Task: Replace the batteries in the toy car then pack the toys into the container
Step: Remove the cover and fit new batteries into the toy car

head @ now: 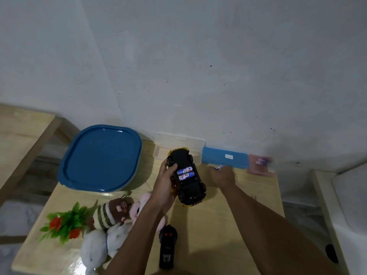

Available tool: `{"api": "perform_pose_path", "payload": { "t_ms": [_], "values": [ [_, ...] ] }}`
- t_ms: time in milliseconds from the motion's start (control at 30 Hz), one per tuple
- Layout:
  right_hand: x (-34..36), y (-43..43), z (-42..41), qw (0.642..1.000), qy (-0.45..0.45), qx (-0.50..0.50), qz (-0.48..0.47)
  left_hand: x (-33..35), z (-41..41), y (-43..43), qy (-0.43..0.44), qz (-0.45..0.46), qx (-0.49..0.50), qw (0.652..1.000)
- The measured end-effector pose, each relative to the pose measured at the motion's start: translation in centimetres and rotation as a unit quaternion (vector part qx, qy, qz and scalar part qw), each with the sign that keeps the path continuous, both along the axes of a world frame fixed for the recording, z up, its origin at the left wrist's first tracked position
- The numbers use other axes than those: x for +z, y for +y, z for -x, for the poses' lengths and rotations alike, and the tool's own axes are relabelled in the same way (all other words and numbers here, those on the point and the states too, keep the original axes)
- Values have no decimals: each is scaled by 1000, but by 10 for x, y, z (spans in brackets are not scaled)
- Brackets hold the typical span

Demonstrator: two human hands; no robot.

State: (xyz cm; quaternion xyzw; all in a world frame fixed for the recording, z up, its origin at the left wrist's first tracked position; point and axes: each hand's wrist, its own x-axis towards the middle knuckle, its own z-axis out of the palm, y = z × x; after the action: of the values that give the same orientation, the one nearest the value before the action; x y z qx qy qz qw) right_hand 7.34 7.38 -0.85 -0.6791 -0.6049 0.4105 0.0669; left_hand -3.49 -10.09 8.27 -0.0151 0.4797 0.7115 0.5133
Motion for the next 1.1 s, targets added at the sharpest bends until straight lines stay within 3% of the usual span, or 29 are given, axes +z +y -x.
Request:
{"api": "perform_pose_path", "payload": {
  "t_ms": [333, 400, 467, 533, 600, 700, 933, 1100],
  "values": [
    [5, -4, 1, 998, -18, -61, 12, -9, 14, -8, -13, 17, 16, 1000],
    [9, -13, -5, 995, 48, -64, 58, -10, 15, -8, -13, 14, 17, 1000],
    [23, -29, -13, 951, 230, -122, 166, -9, 15, -9, -10, 6, 18, 1000],
    [48, -48, -23, 868, 393, -161, 258, -8, 15, -11, -4, 1, 18, 1000],
    [70, -65, -30, 813, 480, -145, 295, -6, 14, -12, -5, -4, 20, 1000],
    [96, -84, -36, 777, 536, -122, 308, -3, 11, -14, -7, -16, 22, 1000],
    [126, -100, -43, 744, 593, -108, 288, 9, 2, -24, 1, -35, 18, 999],
    [135, -109, -48, 778, 574, -45, 253, 18, -3, -30, 13, -40, 11, 999]
  ]
}}
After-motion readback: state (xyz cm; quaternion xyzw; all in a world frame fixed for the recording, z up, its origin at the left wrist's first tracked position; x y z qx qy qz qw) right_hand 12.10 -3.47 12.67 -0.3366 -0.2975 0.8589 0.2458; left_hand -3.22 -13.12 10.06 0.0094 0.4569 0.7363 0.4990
